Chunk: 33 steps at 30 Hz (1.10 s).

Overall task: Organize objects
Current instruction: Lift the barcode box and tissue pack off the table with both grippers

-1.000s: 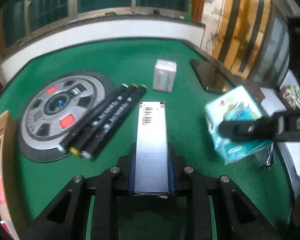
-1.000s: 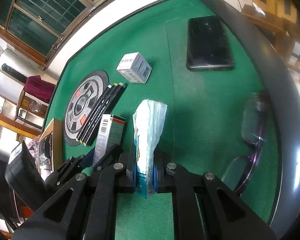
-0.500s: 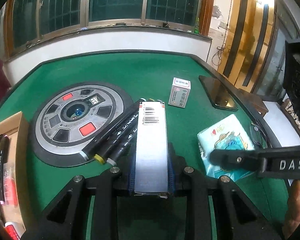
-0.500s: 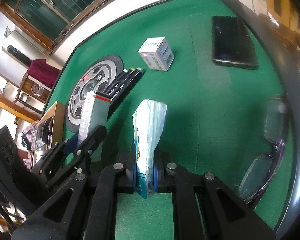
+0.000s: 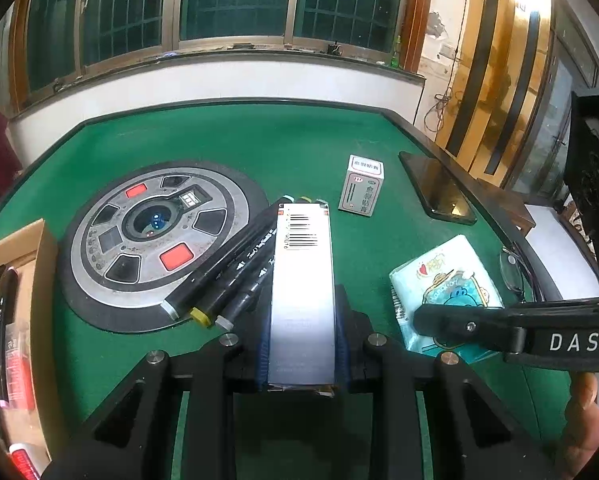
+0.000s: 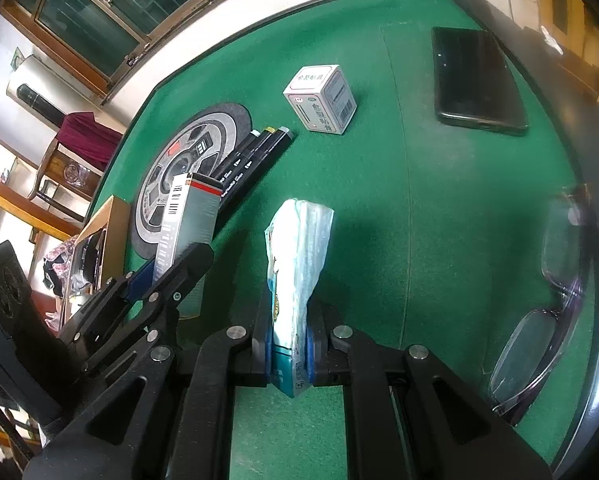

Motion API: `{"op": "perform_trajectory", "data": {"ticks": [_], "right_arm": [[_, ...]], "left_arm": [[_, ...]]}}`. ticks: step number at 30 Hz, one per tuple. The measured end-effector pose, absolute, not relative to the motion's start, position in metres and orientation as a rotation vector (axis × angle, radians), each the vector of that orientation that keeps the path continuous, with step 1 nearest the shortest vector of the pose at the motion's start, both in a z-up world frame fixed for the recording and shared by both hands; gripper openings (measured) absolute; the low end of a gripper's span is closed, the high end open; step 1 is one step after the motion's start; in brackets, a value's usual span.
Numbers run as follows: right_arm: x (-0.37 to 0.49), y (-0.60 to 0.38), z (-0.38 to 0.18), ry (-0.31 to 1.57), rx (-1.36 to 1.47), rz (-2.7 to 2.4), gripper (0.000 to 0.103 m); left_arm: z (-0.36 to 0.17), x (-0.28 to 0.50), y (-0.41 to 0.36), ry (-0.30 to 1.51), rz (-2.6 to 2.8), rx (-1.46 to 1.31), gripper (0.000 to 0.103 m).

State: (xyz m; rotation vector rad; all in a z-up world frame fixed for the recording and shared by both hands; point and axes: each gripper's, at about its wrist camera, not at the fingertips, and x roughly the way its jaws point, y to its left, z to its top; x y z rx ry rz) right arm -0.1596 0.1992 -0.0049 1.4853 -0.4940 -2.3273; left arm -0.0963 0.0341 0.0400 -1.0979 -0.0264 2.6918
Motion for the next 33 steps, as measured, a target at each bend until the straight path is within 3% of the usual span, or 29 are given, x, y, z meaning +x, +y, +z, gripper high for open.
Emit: {"op": "perform_trajectory", "data": {"ticks": [33], "right_arm": [[-0.1640,0.2068,-0.0061,-0.529,1.492,-2.387,0.009]], "left_arm": [[0.0475,-0.0926,0.0392,-0.033,2.704,-1.038,0.023]]}}
